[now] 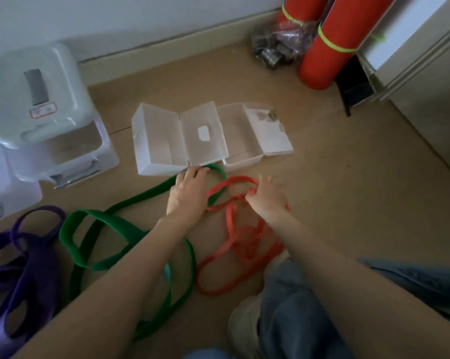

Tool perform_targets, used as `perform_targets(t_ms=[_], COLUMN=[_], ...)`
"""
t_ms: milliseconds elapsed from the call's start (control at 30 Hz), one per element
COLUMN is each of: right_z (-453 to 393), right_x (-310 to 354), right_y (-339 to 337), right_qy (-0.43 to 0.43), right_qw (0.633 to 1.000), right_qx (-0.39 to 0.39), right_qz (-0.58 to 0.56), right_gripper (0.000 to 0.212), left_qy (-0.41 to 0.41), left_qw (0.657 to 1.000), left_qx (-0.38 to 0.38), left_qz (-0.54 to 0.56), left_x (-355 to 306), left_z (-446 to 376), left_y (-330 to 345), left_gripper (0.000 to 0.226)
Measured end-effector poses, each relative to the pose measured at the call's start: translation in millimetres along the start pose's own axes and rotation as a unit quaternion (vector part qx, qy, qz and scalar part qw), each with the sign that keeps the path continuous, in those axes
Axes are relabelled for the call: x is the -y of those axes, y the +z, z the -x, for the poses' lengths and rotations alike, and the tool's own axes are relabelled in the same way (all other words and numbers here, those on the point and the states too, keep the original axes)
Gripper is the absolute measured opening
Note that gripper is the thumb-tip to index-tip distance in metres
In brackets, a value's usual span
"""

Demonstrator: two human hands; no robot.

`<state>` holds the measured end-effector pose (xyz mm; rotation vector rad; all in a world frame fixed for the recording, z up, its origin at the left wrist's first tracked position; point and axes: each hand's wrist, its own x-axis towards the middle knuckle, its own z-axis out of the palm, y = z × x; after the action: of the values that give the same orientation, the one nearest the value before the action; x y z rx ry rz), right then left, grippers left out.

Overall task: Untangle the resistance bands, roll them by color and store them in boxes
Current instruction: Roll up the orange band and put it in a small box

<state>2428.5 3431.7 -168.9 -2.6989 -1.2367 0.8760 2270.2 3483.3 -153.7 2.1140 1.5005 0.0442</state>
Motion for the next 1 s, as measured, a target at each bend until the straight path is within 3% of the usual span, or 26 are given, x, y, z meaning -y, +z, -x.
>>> perform_targets(t_ms=[100, 200, 267, 367, 500, 733, 900, 1000], right_z=[-22.5, -44.8, -55.2, -70.2, -95.2, -124.4, -104.9, -81.2], right_x=[22.2, 33.8, 37.3, 42.1, 66.8, 117.8, 133.2, 134.1], right_y=[6.8, 12.5, 14.5, 14.7, 9.2, 7.9, 17.6, 27.4], right_qy=[-0.161, -0.159, -0.176, -0.231, -0.26, -0.225, -0.198, -0.21], right_qw=[0.986, 0.987, 0.983, 0.967, 0.962, 0.973, 0.975, 0.97], right_qx=[-0.052, -0.031, -0.037, -0.089, -0.077, -0.03, -0.079, -0.077], right_qz=[-0.006, -0.003, 0.047, 0.051, 0.022, -0.039, -0.063, -0.098], right_gripper=[0.057, 0.046, 0.034, 0.028, 0.028, 0.028, 0.039, 0.051], left_qy=[0.048, 0.004, -0.031, -0.089, -0.064, 0.007, -0.059, -0.08], left_qw=[0.982, 0.973, 0.978, 0.988, 0.984, 0.992, 0.996, 0.995], left_qx=[-0.031, -0.018, -0.019, -0.091, -0.167, -0.118, -0.041, -0.053], left_qz=[-0.179, -0.228, -0.206, -0.093, -0.003, 0.04, -0.047, -0.04], left_x=[26.4, 38.1, 39.6, 41.9, 50.7, 79.3, 92.5, 86.4], left_z=[-18.9, -41.6, -58.4, -82.0, -108.9, -119.4, -112.5, -106.0], left_y=[3.9, 7.2, 7.9, 8.1, 9.1, -9.6, -20.7, -20.2], left_gripper=[0.06, 0.059, 0.048, 0.04, 0.04, 0.061, 0.078, 0.08])
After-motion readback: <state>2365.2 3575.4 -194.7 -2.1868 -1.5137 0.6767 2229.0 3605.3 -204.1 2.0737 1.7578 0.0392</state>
